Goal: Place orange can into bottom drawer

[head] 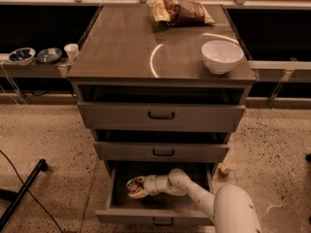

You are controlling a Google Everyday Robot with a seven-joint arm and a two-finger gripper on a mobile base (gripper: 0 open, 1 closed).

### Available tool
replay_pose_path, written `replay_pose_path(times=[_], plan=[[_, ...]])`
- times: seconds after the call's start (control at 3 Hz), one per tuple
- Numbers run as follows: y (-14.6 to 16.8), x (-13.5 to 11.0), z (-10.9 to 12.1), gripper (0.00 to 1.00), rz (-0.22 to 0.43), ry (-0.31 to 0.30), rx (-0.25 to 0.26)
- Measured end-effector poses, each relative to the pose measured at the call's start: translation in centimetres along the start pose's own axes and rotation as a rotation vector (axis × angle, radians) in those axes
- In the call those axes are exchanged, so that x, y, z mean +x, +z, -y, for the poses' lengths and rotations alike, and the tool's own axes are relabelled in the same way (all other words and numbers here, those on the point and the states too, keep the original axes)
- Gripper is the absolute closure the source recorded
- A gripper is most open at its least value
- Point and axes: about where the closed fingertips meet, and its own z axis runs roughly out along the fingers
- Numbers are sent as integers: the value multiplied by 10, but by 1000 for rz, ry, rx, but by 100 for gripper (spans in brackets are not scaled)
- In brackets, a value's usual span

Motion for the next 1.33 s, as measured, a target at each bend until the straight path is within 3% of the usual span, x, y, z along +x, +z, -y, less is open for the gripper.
replay_pose_path(times=[0.33, 1.33], plan=[[1, -6, -1, 100, 74, -14, -10], [3, -14, 0, 100, 166, -32, -10]])
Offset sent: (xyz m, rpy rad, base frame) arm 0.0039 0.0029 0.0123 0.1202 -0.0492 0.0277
